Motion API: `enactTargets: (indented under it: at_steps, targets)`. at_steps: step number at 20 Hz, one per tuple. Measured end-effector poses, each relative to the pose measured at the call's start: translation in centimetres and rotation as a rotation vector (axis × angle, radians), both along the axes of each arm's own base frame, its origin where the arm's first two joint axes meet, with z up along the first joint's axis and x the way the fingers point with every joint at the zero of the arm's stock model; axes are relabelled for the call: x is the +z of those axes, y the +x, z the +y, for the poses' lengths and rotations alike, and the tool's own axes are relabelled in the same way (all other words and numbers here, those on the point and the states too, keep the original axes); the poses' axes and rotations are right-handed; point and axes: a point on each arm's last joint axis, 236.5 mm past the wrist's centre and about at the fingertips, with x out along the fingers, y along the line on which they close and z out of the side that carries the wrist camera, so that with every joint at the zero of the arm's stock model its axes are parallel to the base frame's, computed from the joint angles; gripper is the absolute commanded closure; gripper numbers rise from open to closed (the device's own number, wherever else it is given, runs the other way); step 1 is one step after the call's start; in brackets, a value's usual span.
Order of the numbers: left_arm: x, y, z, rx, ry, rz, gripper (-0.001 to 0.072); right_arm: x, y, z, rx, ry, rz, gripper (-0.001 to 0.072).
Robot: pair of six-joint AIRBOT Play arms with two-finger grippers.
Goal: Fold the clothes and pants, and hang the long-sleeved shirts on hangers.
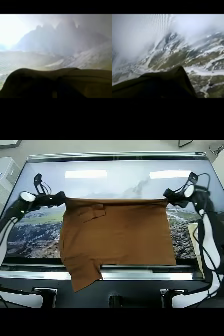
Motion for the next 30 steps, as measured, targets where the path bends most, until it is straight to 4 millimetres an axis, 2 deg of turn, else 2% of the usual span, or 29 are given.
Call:
enactTargets:
  at_steps: [2, 6, 9, 11, 12, 13, 14, 15, 17, 18, 20, 21, 23, 27, 30]
  targets:
    - [-0.3, -3.7, -0.5, -0.099, -0.017, 0.126, 0.0674, -0.1, -3.6, -0.6, 0.050, -0.012, 0.132, 0.0676]
    - [-4.5, -12.6, -1.0, -0.222, -0.019, 0.452, 0.0674, -3.5, -10.9, -0.4, 0.139, 0.006, 0.402, 0.0677]
    - [-6.4, -16.4, -1.2, -0.248, -0.028, 0.586, 0.0674, -5.3, -14.2, -0.2, 0.170, 0.018, 0.514, 0.0676]
    - [-7.0, -17.9, -1.2, -0.258, -0.034, 0.638, 0.0673, -5.9, -15.0, -0.1, 0.178, 0.020, 0.540, 0.0676]
    - [-7.2, -18.4, -1.2, -0.259, -0.036, 0.655, 0.0615, -6.1, -15.3, -0.1, 0.181, 0.022, 0.549, 0.0650]
    - [-7.4, -18.8, -1.2, -0.259, -0.038, 0.669, 0.0356, -6.2, -15.5, -0.1, 0.183, 0.024, 0.556, 0.0490]
    - [-7.4, -19.0, -1.2, -0.261, -0.039, 0.678, 0.0122, -6.2, -15.7, -0.1, 0.185, 0.025, 0.562, 0.0405]
    - [-7.1, -19.1, -1.0, -0.257, -0.045, 0.685, 0.0101, -6.0, -15.8, -0.3, 0.182, 0.028, 0.569, 0.0382]
    - [-5.8, -18.8, -0.3, -0.258, -0.057, 0.681, 0.0104, -4.9, -16.3, -1.2, 0.162, 0.040, 0.580, 0.0149]
    - [-5.0, -18.9, 0.4, -0.254, -0.058, 0.679, 0.0105, -4.1, -16.9, -2.0, 0.149, 0.052, 0.592, 0.0120]
    - [-3.8, -19.9, 2.3, -0.237, -0.036, 0.689, 0.0108, -2.7, -19.1, -3.6, 0.120, 0.082, 0.639, 0.0102]
    - [-3.5, -21.2, 3.1, -0.225, -0.026, 0.704, 0.0108, -2.4, -20.5, -4.0, 0.113, 0.099, 0.666, 0.0101]
    - [-3.8, -24.9, 3.5, -0.220, -0.026, 0.754, 0.0110, -2.3, -23.5, -3.9, 0.112, 0.131, 0.710, 0.0102]
    - [-6.1, -33.1, 1.6, -0.235, -0.063, 0.813, 0.0127, -3.6, -28.1, -2.4, 0.123, 0.178, 0.751, 0.0104]
    - [-7.8, -37.1, -1.0, -0.250, -0.138, 0.830, 0.0138, -4.5, -30.2, -1.4, 0.137, 0.205, 0.775, 0.0105]
